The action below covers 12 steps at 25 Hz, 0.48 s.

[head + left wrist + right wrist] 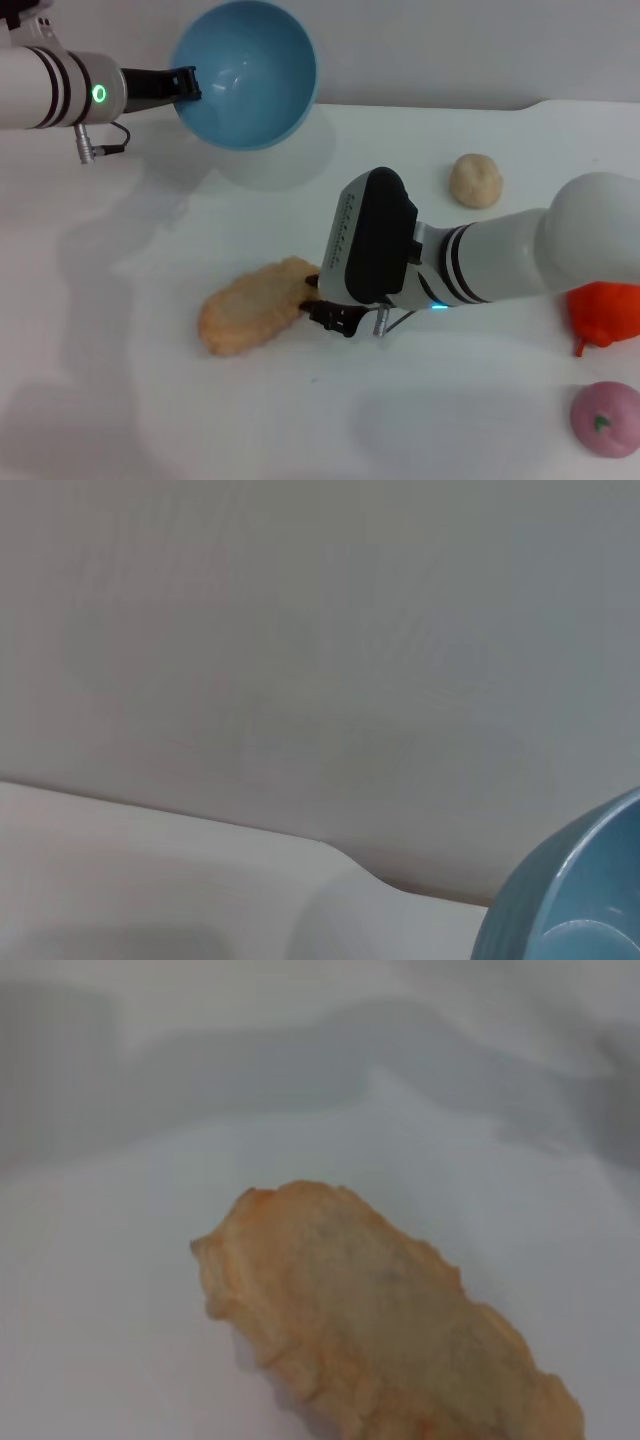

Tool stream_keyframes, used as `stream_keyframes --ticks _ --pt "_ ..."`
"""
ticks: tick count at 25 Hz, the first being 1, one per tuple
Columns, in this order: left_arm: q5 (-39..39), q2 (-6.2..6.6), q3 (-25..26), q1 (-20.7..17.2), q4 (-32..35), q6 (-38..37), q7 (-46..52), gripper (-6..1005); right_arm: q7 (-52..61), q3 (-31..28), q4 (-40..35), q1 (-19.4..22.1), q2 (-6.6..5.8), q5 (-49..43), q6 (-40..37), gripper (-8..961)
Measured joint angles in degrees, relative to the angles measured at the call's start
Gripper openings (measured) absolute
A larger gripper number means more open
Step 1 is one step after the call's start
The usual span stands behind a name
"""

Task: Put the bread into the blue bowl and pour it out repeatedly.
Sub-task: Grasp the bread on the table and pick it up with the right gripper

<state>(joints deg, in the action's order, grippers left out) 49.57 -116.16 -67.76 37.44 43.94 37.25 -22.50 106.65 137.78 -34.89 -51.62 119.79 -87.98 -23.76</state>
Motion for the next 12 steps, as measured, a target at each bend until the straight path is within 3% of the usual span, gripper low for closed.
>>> stream_keyframes --ticks 6,12 --pt "0.0 0.08 0.0 0.1 -0.2 -0.1 0.0 -1 0.0 -3.6 -1.7 1.6 -0.46 -0.2 -0.4 277" --pt "0.0 -0.08 -0.2 0.5 -0.6 0.2 -0.7 -1 0.0 -14.0 -4.8 5.5 -0.91 -5.9 -5.0 226"
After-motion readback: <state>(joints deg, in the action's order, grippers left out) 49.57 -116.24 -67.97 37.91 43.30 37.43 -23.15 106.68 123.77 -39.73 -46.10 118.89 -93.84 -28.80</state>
